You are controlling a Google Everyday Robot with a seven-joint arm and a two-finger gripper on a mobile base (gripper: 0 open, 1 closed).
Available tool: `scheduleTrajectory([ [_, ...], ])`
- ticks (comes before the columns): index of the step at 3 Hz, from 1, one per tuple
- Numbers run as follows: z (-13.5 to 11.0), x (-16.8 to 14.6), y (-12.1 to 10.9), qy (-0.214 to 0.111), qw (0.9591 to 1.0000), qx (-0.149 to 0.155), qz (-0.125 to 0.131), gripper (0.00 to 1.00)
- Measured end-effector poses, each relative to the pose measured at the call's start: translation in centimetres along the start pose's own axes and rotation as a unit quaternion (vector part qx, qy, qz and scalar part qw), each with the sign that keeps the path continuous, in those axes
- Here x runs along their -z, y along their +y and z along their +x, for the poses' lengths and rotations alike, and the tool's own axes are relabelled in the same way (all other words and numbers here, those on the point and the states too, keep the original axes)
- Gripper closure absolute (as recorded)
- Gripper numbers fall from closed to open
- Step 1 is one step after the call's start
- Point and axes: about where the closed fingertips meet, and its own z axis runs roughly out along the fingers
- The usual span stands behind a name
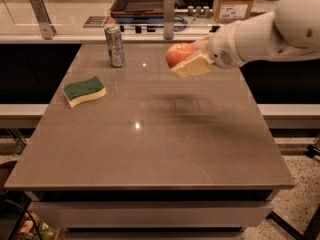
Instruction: Move apple near redbull can
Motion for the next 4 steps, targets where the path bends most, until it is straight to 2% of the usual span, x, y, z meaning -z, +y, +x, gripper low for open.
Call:
scheduleTrajectory([
  [1,-2.9,-4.0,-1.3,0.031,0.9992,0.024,0.012,1.00],
  [2,-4.6,-7.5,-2.2,0.038,0.9985,0.035,0.017,1.00],
  [3,-4.9,-11.1,-3.4,0.020,0.9989,0.036,0.023,1.00],
  [4,-4.5,-13.6,-5.3,-0.017,0.9990,0.027,0.032,1.00],
])
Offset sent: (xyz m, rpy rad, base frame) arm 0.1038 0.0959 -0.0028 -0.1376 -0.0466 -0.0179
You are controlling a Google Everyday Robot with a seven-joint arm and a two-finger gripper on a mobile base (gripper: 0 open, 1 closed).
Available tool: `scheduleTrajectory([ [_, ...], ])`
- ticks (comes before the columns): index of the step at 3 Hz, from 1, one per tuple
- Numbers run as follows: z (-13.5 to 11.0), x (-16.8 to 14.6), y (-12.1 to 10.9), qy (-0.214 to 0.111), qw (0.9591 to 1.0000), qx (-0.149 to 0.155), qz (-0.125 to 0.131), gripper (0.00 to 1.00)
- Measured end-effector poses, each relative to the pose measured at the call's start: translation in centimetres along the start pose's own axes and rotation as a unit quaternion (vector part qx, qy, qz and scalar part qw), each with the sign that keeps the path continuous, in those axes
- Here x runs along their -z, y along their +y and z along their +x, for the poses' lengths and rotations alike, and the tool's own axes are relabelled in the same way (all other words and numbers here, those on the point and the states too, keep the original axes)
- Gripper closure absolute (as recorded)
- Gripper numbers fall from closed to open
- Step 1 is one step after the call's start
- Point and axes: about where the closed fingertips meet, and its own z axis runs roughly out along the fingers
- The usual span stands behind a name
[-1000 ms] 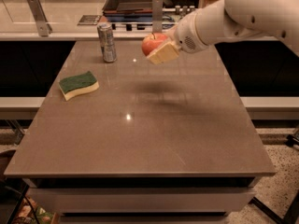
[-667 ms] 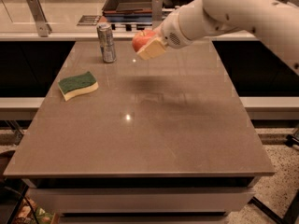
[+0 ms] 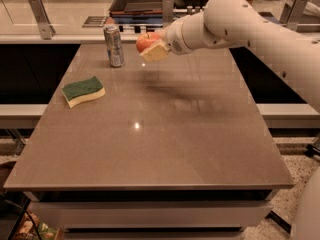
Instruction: Move apple near redbull can
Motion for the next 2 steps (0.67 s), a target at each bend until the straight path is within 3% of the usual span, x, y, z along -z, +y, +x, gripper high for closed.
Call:
scheduleTrajectory([
  [1,1.5,-2.2,-1.4,-0.027,0.9995,-0.013,0.005,1.00],
  [2,2.9,-3.6,-2.0,-0.026,0.9994,-0.019,0.010,1.00],
])
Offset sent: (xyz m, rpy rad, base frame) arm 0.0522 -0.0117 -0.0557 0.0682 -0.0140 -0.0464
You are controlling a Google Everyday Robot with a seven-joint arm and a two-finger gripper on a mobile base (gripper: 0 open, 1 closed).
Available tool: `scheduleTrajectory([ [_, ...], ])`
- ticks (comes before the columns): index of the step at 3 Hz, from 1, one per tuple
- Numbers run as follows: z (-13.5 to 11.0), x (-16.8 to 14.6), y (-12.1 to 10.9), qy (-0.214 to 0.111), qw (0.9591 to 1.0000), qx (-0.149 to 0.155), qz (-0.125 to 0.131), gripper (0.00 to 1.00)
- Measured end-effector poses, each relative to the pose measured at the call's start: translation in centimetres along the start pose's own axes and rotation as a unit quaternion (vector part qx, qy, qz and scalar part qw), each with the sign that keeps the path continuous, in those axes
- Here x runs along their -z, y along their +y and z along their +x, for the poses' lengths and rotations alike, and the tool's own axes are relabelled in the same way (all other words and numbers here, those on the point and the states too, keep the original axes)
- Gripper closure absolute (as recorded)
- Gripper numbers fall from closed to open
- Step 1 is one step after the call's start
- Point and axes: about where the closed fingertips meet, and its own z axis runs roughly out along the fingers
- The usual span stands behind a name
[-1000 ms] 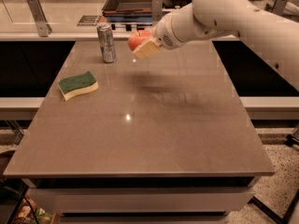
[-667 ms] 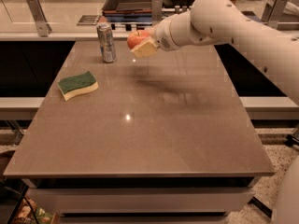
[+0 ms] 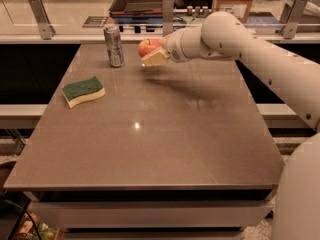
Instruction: Move apple near redbull can
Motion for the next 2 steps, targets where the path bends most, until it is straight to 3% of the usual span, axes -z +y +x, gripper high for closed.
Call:
scheduleTrajectory([
  [2,1.64,-2.04,0.77,0.034,0.9993,0.012,-0.007,1.00],
])
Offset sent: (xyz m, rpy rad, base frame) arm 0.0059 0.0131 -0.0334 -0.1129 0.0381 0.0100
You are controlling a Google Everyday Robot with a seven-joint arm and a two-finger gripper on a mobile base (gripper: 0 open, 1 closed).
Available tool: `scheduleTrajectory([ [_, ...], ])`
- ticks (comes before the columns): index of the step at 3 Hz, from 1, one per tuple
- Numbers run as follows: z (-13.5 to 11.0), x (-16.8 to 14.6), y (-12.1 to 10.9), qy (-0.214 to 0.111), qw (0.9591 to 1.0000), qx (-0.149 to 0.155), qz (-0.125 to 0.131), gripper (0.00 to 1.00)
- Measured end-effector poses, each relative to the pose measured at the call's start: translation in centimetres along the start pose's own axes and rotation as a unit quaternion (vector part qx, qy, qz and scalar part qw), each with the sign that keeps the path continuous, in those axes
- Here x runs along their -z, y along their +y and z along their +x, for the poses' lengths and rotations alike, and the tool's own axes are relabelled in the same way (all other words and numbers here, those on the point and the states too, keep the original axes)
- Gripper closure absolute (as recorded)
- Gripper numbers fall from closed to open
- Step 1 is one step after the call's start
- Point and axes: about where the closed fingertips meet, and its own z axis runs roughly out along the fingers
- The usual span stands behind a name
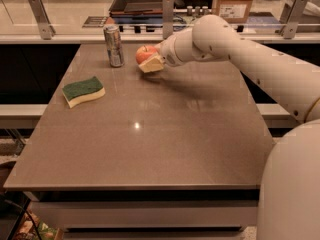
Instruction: Move apple near redbull can
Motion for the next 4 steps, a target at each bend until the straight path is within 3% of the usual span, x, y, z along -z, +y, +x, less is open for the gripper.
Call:
scheduleTrajectory([
  [4,-1.0,-2.9,2.1,-0.011,0.9993,0.013,-0.033,1.00],
])
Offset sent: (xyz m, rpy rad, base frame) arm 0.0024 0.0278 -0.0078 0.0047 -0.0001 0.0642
